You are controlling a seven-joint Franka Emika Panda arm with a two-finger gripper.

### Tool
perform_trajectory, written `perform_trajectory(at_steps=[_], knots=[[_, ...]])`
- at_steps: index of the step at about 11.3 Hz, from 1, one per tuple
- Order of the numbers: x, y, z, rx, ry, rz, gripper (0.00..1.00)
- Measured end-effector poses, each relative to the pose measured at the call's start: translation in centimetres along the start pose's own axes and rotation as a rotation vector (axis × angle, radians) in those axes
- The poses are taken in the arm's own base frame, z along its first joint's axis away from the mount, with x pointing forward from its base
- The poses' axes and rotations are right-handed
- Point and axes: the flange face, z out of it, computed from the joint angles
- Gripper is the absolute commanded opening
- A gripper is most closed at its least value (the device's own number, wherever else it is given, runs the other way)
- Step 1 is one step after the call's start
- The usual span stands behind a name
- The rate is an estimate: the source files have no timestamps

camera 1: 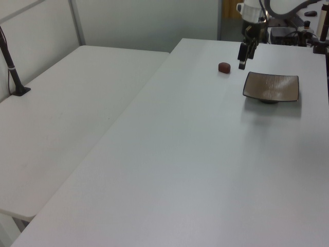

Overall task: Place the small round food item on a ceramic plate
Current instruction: 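Move the open gripper from above the plate toward the reddish-brown food item, then lower the gripper around the food item and close on it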

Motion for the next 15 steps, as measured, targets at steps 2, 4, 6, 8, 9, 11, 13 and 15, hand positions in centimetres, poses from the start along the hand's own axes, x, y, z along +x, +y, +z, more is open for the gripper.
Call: perform_trajectory(at_steps=[2,4,6,8,9,11,13,15], knots=[[1.7,4.3,0.0,-0.010,0.014,0.053,1.00],[4.0,8.1,1.8,-0.026,0.017,0.113,1.00],[6.6,12.0,5.3,-0.044,0.048,0.171,1.00],[8.7,15.5,7.5,-0.061,0.075,0.230,1.00],[9.6,17.1,8.1,-0.068,0.098,0.265,1.00],[10.7,19.5,9.2,-0.081,0.155,0.310,1.00],[11.0,21.2,10.4,-0.091,0.194,0.335,1.00],[11.6,22.4,11.3,-0.097,0.226,0.361,1.00]])
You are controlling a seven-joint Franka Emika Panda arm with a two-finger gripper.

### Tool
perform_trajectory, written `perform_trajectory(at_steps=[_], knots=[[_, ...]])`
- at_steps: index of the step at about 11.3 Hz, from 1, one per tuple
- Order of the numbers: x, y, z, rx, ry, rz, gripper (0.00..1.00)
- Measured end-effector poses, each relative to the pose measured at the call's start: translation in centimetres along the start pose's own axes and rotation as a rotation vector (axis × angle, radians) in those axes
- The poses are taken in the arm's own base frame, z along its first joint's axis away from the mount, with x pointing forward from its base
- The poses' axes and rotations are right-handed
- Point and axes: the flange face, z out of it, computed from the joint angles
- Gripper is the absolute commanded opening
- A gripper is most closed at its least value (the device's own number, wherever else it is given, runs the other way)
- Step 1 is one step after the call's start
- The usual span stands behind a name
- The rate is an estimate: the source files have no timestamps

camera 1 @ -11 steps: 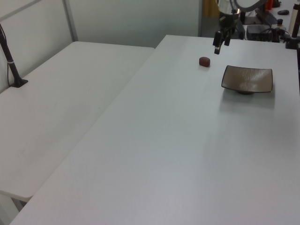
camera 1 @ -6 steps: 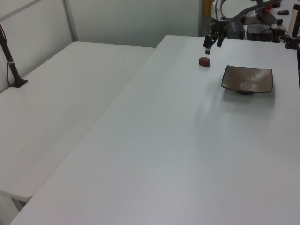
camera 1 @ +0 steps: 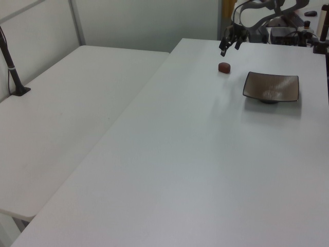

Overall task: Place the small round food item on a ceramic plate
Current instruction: 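Lower the gripper around the food item and close on it, then lift the held food item and carry it over the brown plate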

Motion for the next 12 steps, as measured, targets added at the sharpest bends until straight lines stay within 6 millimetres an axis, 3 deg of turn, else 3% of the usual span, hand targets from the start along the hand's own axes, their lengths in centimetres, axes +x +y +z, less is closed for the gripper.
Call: perform_trajectory(at_steps=[5,10,11,12], knots=[[1.1,-0.5,6.7,-0.009,-0.011,0.035,1.00],[0.7,-0.6,9.5,-0.031,-0.012,0.009,1.00],[0.7,-0.6,9.8,-0.032,-0.010,0.008,0.93],[0.5,-0.7,10.4,-0.037,-0.005,0.000,0.56]])
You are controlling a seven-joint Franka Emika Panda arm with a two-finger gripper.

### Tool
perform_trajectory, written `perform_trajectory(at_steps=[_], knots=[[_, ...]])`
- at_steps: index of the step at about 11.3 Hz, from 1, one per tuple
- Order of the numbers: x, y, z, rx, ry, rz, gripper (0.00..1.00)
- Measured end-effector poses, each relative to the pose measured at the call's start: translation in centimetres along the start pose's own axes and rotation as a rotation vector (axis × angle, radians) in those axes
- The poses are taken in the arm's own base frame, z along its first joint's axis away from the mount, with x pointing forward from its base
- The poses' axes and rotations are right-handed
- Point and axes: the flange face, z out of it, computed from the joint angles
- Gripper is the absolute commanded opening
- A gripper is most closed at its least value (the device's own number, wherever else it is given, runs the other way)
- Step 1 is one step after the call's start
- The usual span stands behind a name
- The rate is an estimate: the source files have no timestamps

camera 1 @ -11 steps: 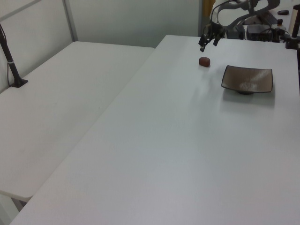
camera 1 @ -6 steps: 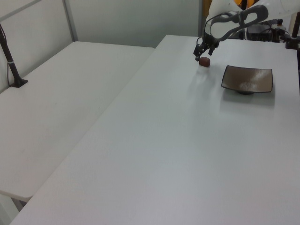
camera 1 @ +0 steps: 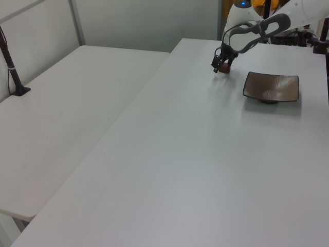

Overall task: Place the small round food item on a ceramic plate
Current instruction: 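Lift the held food item and carry it over the brown plate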

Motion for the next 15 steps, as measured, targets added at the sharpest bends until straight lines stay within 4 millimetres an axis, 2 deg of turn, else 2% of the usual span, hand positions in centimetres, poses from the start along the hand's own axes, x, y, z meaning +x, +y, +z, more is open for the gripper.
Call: perform_trajectory(at_steps=[1,2,6,8,10,11,15], knots=[[-0.2,0.0,0.6,-0.005,-0.005,-0.006,0.31],[-0.4,-0.1,1.0,-0.007,-0.009,-0.008,0.18],[0.2,-0.1,0.4,-0.009,0.011,-0.012,0.16],[0.9,0.4,-1.0,-0.015,0.032,-0.012,0.16],[1.5,1.4,-3.7,-0.021,0.044,-0.003,0.16],[1.3,1.2,-5.3,-0.019,0.016,-0.009,0.16],[-2.3,-1.5,-13.5,0.006,-0.185,-0.158,0.16]])
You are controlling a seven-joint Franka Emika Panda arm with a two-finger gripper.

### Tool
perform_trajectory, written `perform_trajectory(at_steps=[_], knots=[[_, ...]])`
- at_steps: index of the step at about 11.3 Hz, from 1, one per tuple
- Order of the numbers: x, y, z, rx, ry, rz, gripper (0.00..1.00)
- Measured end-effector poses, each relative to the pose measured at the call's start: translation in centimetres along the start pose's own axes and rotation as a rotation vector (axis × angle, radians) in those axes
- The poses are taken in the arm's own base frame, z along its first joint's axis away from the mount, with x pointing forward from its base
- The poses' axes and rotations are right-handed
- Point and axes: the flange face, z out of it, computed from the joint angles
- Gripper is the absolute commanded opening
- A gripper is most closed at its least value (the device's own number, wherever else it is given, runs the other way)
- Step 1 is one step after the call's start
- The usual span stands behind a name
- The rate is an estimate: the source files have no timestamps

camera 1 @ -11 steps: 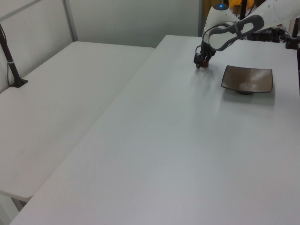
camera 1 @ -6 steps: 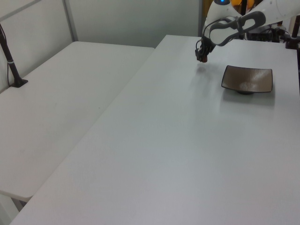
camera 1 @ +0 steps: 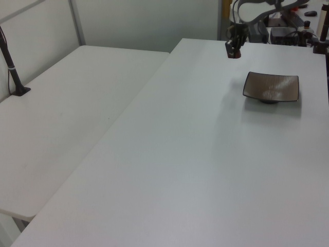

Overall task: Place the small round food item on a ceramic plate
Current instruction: 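Lift the held food item and carry it over the brown plate, then lower the food item onto the plate and open the gripper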

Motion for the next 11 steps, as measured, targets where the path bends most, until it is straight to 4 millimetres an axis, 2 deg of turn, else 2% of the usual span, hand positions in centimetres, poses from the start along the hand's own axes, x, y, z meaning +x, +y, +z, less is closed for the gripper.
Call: perform_trajectory(at_steps=[4,6,7,8,9,11], knots=[[-6.4,-4.2,-3.9,0.016,-0.043,-0.157,0.16],[-9.8,-6.9,-4.9,0.021,-0.061,-0.216,0.21],[-11.2,-8.1,-4.9,0.023,-0.073,-0.239,0.65],[-12.6,-9.3,-4.5,0.024,-0.091,-0.264,0.94],[-13.1,-9.7,-4.0,0.025,-0.103,-0.272,1.00],[-13.3,-9.7,-3.6,0.025,-0.113,-0.273,1.00]])
